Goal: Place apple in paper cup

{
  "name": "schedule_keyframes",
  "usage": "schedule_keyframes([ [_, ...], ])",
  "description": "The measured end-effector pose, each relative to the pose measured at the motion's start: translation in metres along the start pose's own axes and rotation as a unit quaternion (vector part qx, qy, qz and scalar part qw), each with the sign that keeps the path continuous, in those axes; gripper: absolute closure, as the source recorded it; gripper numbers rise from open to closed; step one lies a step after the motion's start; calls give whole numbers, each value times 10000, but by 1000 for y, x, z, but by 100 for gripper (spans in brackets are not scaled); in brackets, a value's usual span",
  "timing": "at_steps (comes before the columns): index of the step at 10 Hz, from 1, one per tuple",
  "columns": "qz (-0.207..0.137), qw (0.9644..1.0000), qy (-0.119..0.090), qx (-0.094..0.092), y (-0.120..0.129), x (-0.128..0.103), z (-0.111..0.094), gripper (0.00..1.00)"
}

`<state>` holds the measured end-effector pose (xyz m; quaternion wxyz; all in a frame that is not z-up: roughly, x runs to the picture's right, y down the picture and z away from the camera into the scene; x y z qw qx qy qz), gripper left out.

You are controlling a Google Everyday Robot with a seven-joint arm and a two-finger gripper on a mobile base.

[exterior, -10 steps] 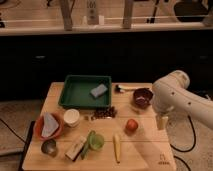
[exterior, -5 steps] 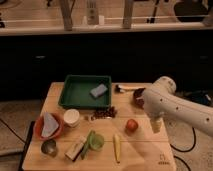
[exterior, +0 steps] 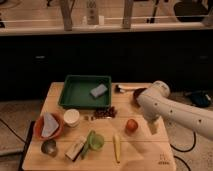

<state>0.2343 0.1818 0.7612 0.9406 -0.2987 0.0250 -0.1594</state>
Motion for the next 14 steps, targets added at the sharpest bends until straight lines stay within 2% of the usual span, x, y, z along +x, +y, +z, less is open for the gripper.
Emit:
schedule_keyframes([
  [4,-245,9997,-62,16,-6,-6,21,20],
  [14,-817,9962,-313,-1,-24,-14,44,20],
])
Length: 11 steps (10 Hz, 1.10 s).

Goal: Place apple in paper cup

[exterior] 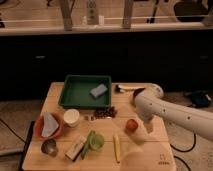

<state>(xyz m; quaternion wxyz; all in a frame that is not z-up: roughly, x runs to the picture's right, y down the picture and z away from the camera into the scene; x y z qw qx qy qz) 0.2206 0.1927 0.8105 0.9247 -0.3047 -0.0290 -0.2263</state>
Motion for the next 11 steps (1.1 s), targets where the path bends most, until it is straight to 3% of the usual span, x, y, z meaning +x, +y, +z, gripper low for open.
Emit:
schedule_keyframes([
  [11,-531,9980,-305,-125,-6,-3,22,20],
])
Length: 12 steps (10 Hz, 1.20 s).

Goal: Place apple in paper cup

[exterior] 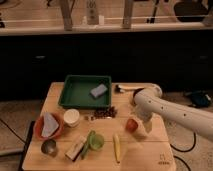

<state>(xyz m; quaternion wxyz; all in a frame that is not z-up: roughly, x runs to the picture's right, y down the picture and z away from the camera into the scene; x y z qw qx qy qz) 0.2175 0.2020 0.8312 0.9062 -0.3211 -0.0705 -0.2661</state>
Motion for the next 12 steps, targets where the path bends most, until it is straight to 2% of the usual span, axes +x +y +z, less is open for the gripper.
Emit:
schedule_keyframes([
  [12,-371,9992,-95,-90,1,-2,11,20],
])
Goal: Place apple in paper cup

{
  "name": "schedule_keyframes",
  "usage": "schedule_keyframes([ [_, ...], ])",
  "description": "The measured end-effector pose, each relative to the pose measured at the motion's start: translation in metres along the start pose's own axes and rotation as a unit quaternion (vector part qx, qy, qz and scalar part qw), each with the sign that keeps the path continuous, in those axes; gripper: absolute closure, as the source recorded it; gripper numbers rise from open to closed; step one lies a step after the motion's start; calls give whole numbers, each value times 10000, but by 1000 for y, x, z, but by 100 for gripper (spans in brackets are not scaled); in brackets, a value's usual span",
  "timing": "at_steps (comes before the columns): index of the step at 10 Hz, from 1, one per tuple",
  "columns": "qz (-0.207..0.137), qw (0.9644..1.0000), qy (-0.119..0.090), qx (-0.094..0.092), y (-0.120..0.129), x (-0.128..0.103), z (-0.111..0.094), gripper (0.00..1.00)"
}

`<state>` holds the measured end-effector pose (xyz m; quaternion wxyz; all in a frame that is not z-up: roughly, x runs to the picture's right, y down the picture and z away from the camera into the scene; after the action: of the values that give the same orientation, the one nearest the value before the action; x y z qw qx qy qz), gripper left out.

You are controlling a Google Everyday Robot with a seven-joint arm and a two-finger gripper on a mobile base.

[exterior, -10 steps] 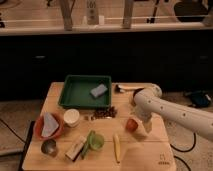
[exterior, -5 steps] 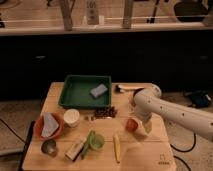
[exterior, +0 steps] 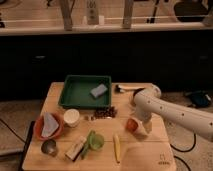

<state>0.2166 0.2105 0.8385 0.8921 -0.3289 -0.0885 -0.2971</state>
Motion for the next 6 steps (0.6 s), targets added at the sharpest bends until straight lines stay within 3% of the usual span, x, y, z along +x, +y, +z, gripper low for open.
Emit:
schedule_keyframes([
  [6,-163,9999,-6,-21,1,-1,3,20],
])
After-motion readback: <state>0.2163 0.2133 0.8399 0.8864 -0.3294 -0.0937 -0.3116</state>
